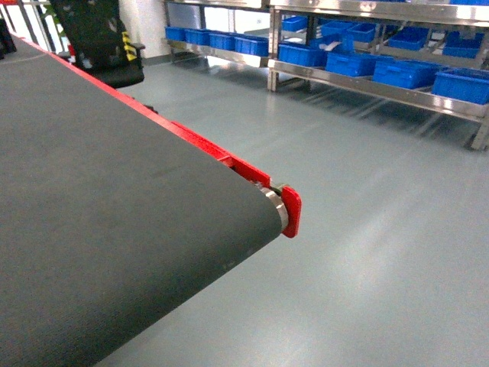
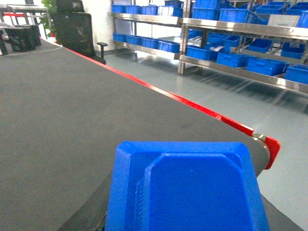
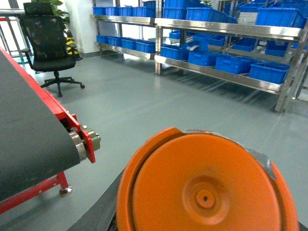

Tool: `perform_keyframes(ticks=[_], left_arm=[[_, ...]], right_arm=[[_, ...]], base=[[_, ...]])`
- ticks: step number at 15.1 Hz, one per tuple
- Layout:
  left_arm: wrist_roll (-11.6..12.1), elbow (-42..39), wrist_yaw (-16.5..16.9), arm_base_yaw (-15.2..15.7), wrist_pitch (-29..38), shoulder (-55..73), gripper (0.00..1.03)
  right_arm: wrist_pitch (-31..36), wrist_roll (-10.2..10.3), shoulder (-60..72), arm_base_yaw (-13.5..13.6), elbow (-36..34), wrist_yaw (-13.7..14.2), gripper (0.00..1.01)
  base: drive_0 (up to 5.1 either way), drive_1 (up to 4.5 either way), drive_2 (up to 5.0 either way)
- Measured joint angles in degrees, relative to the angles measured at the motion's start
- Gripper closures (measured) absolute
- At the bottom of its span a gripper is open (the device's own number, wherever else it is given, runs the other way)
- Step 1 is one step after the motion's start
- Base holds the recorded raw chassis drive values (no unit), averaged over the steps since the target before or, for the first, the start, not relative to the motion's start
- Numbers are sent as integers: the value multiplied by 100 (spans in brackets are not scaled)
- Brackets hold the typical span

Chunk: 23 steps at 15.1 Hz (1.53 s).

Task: Sort blue parts and orange caps into right shelf containers

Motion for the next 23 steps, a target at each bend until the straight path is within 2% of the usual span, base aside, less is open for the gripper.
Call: perform_keyframes(ticks=[23], left_arm=[[2,0,0,0,0,0,62]], right_arm=[[0,0,0,0,0,0,57]], base=[[-160,-160,-160]])
